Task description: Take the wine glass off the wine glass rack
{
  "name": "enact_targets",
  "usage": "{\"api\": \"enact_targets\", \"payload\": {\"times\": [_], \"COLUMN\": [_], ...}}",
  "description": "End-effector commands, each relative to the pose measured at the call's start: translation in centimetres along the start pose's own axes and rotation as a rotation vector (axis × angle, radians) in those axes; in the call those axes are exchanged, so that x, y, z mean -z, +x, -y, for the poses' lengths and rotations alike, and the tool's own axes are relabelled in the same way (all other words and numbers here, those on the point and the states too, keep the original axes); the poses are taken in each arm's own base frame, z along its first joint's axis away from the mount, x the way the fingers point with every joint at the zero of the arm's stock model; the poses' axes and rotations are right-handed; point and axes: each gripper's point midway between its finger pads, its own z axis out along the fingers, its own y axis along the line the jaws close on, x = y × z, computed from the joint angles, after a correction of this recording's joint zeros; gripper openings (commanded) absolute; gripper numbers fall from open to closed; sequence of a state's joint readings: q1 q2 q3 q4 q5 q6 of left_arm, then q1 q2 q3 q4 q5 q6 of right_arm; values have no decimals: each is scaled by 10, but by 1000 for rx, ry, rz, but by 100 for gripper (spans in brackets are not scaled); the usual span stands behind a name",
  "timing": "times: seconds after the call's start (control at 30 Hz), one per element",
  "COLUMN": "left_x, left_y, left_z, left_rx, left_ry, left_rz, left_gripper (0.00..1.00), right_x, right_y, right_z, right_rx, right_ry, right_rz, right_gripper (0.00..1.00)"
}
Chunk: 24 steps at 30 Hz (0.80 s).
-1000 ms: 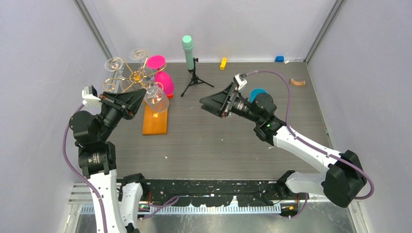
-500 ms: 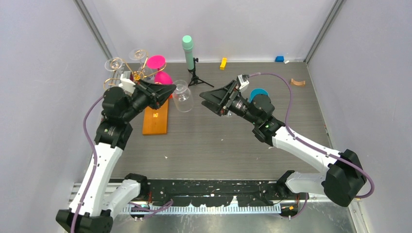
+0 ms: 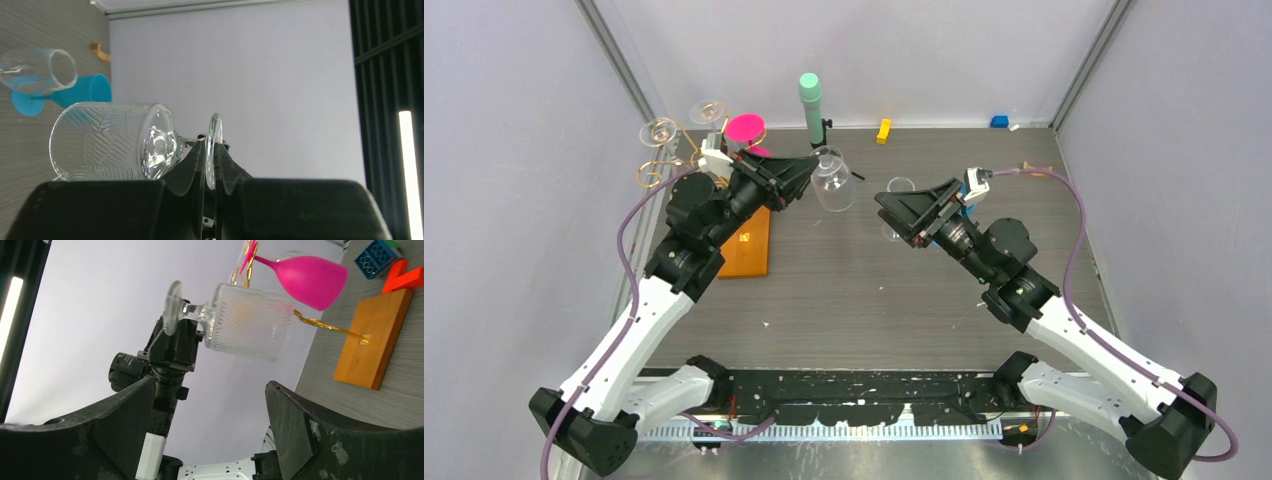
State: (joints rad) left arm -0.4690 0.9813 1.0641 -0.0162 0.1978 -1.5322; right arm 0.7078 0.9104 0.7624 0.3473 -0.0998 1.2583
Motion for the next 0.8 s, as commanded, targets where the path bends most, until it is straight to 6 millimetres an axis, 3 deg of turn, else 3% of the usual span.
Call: {"api": "enact_targets", "payload": {"times": [0.0, 0.23, 0.47, 0.53, 0.77], "left_x": [10, 13, 18, 21, 25], "left_y": [-2, 12, 27, 29, 34], "left_z": [77, 82, 90, 95, 91], "left_rx": [91, 203, 269, 273, 282], "left_ry": [268, 304, 349, 366, 363], "left_rz": [20, -25, -66, -69, -62], "left_gripper": [0, 0, 0, 0, 0], "right_x": [9, 7, 7, 12, 22], "right_y": [-16, -13, -5, -3, 0], "right_z": [16, 0, -56, -82, -110], "right_rx": [4, 7, 15, -14, -32], "right_ry": [77, 10, -236, -343, -517], "right_rz": [106, 80, 14, -19, -47], "right_gripper": [86, 86, 85, 85, 76]}}
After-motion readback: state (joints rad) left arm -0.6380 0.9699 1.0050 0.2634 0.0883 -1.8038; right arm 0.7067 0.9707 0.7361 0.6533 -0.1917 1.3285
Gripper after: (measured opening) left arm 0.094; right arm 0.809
